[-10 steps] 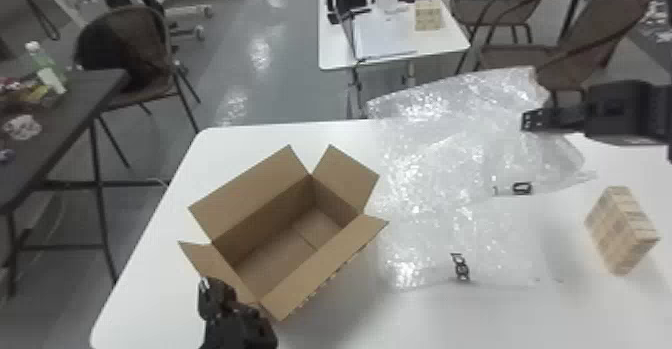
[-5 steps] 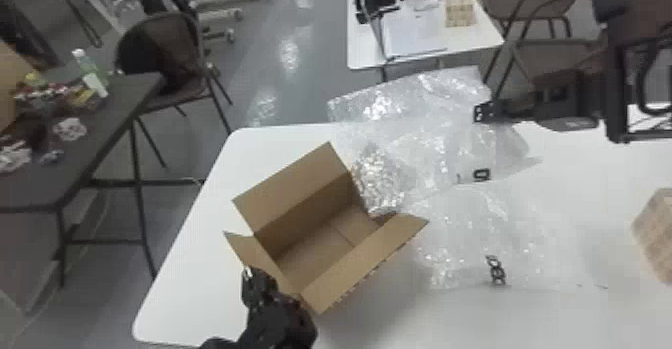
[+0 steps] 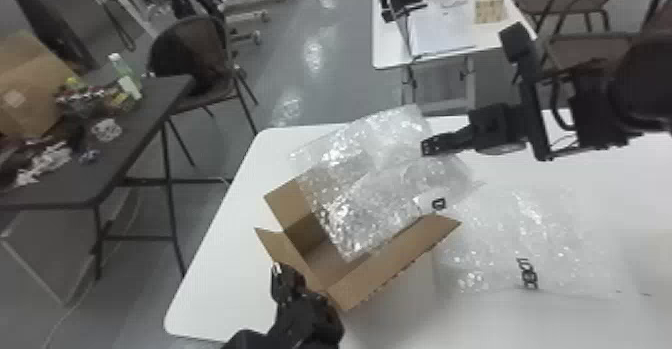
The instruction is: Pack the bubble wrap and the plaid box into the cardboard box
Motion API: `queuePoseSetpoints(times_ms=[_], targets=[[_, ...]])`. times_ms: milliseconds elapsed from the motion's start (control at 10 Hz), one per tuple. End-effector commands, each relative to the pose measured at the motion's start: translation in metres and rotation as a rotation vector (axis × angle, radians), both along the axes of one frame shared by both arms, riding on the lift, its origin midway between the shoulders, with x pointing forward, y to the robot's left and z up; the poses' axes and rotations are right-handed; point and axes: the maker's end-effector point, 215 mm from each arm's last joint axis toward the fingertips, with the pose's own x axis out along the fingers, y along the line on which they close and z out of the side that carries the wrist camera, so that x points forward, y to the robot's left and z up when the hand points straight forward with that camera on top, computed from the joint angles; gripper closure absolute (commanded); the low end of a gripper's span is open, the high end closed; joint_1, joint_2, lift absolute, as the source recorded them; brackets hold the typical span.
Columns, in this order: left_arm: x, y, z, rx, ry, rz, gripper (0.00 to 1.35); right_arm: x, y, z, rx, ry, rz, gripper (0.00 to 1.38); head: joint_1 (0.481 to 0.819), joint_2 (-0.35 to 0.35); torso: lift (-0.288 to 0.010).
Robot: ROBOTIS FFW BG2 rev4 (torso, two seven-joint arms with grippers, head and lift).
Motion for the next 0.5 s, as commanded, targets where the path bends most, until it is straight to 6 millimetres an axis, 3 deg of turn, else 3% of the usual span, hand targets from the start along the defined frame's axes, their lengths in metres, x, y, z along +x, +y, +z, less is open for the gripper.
queuePoseSetpoints(times_ms=[0,300,400], targets=[[0.0,0.0,0.0,0.001,0.0,0.0,1.22,-0.01,0.018,-0.014,-0.028,0.007,0.06,1.21,0.695,0.35,-0.102],[0.001,0.0,0.0,0.001,0.0,-0.001,1.22,-0.018,0.026,-0.034,-0.03,0.004,0.163,1.21,0.695,0.35,-0.102],[0.001,0.0,0.001,0.003,-0.001,-0.004,1.22,-0.016,0.022,-0.04,-0.035,-0.001,0.168,1.08,0.695,0.35,-0.102]])
